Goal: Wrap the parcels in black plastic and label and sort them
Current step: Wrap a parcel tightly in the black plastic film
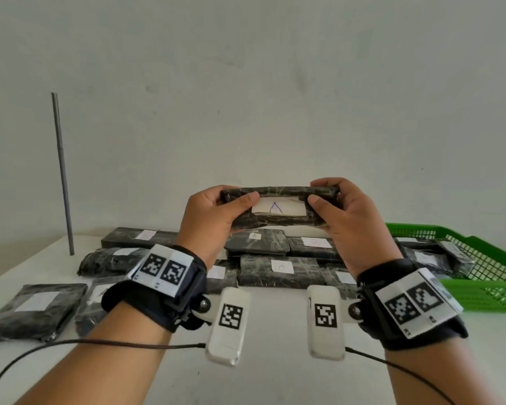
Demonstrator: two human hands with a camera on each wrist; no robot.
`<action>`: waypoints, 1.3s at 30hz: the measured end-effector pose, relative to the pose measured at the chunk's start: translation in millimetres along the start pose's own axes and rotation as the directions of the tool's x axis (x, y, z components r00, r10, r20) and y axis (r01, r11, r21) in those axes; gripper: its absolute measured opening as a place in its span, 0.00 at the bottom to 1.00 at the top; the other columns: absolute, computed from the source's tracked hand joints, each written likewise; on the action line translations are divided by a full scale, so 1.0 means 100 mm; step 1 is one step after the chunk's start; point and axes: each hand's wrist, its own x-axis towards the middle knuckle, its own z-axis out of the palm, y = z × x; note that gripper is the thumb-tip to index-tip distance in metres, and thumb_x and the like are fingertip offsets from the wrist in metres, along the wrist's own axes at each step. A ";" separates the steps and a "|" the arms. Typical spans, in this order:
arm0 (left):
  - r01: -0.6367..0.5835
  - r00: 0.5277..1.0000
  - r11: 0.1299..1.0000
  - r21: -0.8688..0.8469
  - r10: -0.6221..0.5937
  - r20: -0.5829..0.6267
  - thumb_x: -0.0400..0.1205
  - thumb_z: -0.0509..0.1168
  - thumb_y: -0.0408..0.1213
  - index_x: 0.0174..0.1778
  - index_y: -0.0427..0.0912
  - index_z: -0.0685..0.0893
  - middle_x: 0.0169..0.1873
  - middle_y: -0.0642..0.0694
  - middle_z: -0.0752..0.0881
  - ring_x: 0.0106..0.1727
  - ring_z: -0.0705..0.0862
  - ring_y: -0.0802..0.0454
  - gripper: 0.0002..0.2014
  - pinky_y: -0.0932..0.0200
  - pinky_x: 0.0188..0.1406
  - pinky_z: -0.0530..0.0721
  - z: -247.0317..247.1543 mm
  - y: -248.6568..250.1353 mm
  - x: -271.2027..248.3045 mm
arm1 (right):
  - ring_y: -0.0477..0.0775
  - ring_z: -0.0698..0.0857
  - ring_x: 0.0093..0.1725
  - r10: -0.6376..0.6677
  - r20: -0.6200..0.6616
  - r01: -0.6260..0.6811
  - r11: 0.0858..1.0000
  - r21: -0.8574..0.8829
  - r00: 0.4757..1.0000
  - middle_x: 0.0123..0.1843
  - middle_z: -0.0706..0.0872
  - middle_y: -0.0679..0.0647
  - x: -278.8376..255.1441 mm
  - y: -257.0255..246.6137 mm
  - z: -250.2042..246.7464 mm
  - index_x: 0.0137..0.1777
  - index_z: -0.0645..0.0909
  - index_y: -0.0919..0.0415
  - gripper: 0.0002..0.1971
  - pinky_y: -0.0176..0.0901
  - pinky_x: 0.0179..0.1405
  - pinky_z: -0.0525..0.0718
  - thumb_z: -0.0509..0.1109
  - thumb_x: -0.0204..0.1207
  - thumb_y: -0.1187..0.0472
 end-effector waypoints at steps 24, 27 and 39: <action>-0.066 0.997 0.998 0.022 0.065 0.035 0.79 0.80 0.42 0.50 0.38 0.89 0.44 0.41 0.95 0.50 0.95 0.43 0.12 0.45 0.55 0.91 0.17 -0.16 0.04 | 0.60 0.94 0.45 -0.040 -0.169 0.041 0.999 -0.001 0.985 0.43 0.94 0.56 -0.03 0.07 0.28 0.47 0.84 0.59 0.14 0.61 0.49 0.93 0.84 0.76 0.52; -0.025 0.997 0.998 -0.050 0.029 0.069 0.74 0.79 0.41 0.55 0.33 0.89 0.45 0.39 0.95 0.48 0.95 0.44 0.19 0.51 0.51 0.90 0.18 -0.11 0.00 | 0.53 0.93 0.42 -0.049 -0.176 0.049 0.999 -0.006 0.983 0.41 0.94 0.53 -0.07 0.02 0.28 0.46 0.82 0.58 0.20 0.50 0.43 0.92 0.88 0.70 0.49; -0.108 0.987 0.993 0.042 0.102 0.128 0.82 0.75 0.33 0.46 0.43 0.81 0.42 0.44 0.94 0.51 0.95 0.43 0.08 0.41 0.56 0.92 0.19 0.00 -0.09 | 0.67 0.92 0.49 -0.070 -0.139 0.059 0.995 -0.079 0.988 0.48 0.94 0.61 -0.11 -0.06 0.14 0.51 0.79 0.54 0.24 0.57 0.47 0.90 0.90 0.67 0.47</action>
